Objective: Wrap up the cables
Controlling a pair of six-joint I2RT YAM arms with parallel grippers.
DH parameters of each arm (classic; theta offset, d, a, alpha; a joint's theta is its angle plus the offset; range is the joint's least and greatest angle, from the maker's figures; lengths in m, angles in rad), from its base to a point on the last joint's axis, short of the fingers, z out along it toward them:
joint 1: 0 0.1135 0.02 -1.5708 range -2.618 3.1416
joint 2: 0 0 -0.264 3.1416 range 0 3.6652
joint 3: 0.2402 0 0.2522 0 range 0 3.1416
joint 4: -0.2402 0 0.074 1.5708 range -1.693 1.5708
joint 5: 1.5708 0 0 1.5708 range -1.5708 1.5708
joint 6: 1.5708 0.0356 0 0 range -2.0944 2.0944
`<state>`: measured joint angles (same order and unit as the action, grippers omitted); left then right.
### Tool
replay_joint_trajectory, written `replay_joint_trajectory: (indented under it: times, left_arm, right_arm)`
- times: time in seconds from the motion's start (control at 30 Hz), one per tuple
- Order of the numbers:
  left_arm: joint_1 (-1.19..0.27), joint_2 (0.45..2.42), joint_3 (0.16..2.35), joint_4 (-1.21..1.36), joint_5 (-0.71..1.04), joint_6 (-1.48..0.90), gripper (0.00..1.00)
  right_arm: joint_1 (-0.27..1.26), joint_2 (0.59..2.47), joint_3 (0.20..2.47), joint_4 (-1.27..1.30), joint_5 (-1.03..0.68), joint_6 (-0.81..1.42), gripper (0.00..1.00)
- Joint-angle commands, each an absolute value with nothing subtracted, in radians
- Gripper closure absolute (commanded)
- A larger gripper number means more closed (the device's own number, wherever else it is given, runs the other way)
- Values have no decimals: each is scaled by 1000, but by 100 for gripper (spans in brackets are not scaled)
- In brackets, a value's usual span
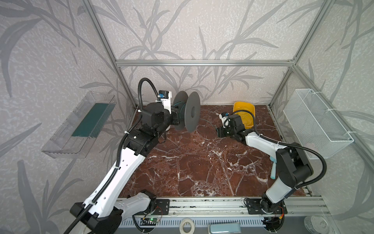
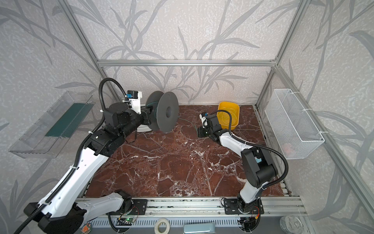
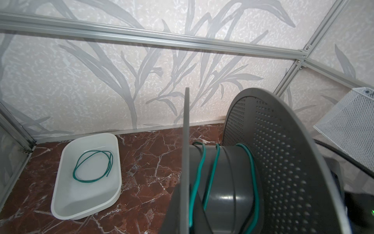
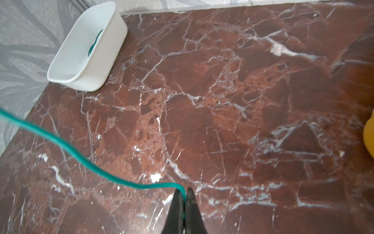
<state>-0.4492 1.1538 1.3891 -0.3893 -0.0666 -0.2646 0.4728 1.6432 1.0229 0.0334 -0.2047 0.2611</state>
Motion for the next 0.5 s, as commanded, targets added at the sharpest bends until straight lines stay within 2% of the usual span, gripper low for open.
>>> replay_joint_trajectory:
  times: [0.0,0.2,0.47]
  left_arm:
    - [-430,1174,1451,-186,-159,-385,100]
    - [-428,1278,1420,-69,-346,-390,100]
    - [-426,1408,1393,30,-464,-349,100]
  right_arm:
    - [566,1540,945,96,-119,247,100]
    - [757,1454,838,144,-50,236,100]
    - [945,1430,907,94,-49,185,100]
